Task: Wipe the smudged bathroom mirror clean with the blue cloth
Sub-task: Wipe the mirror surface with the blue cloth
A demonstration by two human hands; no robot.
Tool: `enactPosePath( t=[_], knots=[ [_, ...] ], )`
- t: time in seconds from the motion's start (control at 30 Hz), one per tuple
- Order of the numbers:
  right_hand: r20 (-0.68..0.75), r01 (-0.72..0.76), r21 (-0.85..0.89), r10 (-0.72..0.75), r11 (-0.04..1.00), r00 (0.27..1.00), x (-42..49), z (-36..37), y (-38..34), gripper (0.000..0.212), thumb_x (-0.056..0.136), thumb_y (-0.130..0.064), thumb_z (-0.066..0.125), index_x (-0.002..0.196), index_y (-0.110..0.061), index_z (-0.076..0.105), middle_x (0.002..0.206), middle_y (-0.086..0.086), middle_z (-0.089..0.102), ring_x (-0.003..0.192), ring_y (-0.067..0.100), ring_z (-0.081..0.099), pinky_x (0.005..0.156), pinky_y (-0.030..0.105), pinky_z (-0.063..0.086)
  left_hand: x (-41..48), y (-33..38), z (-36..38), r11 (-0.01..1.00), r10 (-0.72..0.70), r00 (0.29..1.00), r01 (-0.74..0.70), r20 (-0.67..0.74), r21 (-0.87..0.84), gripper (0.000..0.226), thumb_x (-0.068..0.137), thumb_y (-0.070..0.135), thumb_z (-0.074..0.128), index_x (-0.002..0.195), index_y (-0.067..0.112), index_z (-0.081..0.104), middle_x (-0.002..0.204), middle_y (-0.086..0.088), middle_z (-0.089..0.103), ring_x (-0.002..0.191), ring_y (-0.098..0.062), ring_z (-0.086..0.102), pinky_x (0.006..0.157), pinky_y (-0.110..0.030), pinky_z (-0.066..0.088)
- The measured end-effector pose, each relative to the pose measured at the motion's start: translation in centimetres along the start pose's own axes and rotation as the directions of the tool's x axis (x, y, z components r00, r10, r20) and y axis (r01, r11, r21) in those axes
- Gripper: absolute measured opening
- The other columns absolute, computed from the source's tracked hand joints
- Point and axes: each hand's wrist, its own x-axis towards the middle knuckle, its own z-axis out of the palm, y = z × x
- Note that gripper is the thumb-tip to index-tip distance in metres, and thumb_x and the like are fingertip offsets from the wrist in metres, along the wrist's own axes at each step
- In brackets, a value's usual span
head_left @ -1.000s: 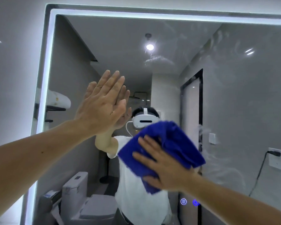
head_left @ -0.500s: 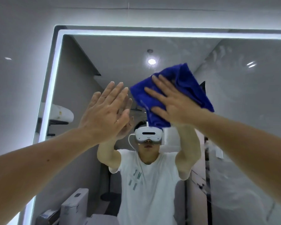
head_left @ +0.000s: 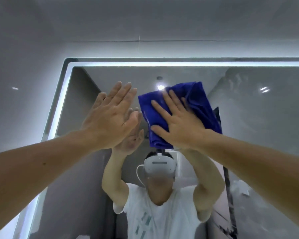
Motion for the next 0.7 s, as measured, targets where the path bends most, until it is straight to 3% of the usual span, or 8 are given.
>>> enactPosePath(
  t=[0.07, 0.13, 0.27, 0.47, 0.53, 0.7],
  knots=[
    [0.057, 0.149, 0.045, -0.151, 0.988, 0.987, -0.5, -0.1, 1.1, 0.073, 0.089, -0.072, 0.008, 0.150, -0.041, -0.015, 0.157, -0.006, -0.031, 0.142, 0.011, -0.033, 0.114, 0.034, -0.024, 1.7, 0.1, -0.2, 1.000, 0.006, 1.000, -0.006, -0.028, 0.003, 0.075, 0.087, 0.062, 0.003, 0.155, 0.031, -0.002, 0.162, 0.014, -0.009, 0.145, 0.000, -0.019, 0.120, -0.036, -0.005],
    [0.050, 0.138, 0.060, -0.141, 0.989, 0.989, 1.1, -0.9, 3.3, 0.068, 0.092, -0.070, 0.011, 0.150, -0.044, -0.014, 0.157, -0.012, -0.029, 0.142, 0.007, -0.031, 0.113, 0.030, -0.024, 3.1, 0.3, -0.1, 1.000, 0.010, 0.999, -0.010, -0.038, 0.009, 0.076, 0.085, 0.063, 0.002, 0.154, 0.032, -0.003, 0.162, 0.015, -0.011, 0.144, 0.000, -0.021, 0.120, -0.035, -0.006],
    [0.008, -0.167, 0.057, 0.167, 0.984, 0.986, 7.8, -3.9, 8.5, 0.065, 0.098, -0.062, 0.016, 0.153, -0.038, -0.009, 0.161, -0.006, -0.021, 0.147, 0.014, -0.019, 0.117, 0.040, -0.011, 4.1, 1.0, 0.4, 1.000, 0.007, 1.000, -0.008, -0.028, -0.008, 0.075, 0.085, 0.064, 0.004, 0.153, 0.034, -0.006, 0.160, 0.018, -0.015, 0.143, 0.001, -0.024, 0.119, -0.033, -0.010],
    [-0.006, -0.479, 0.077, 0.480, 0.875, 0.877, 13.3, -4.9, 10.5, 0.069, 0.095, -0.066, 0.013, 0.154, -0.034, -0.006, 0.163, 0.002, -0.014, 0.149, 0.024, -0.015, 0.117, 0.048, -0.007, 4.3, 0.5, 0.4, 0.996, 0.082, 0.996, -0.081, -0.043, 0.023, 0.074, 0.086, 0.066, 0.004, 0.153, 0.037, -0.005, 0.159, 0.021, -0.015, 0.142, 0.004, -0.024, 0.118, -0.029, -0.013],
    [-0.077, -0.465, 0.041, 0.467, 0.884, 0.881, 12.9, -4.3, 9.6, 0.071, 0.094, -0.068, 0.010, 0.154, -0.033, -0.006, 0.163, 0.004, -0.013, 0.149, 0.027, -0.013, 0.117, 0.049, -0.006, 4.1, 0.3, 0.5, 0.997, 0.072, 0.996, -0.071, -0.045, 0.024, 0.070, 0.089, 0.062, 0.009, 0.153, 0.037, -0.004, 0.159, 0.022, -0.014, 0.143, 0.004, -0.024, 0.119, -0.030, -0.012],
    [-0.083, -0.207, 0.007, 0.207, 0.978, 0.975, 6.5, -2.5, 8.1, 0.073, 0.092, -0.072, 0.010, 0.153, -0.036, -0.010, 0.162, 0.000, -0.019, 0.148, 0.021, -0.017, 0.116, 0.043, -0.011, 3.6, 0.8, 0.4, 1.000, 0.028, 0.999, -0.028, -0.027, 0.007, 0.072, 0.087, 0.063, 0.006, 0.153, 0.036, -0.004, 0.158, 0.021, -0.015, 0.143, 0.002, -0.023, 0.120, -0.032, -0.010]
  ],
)
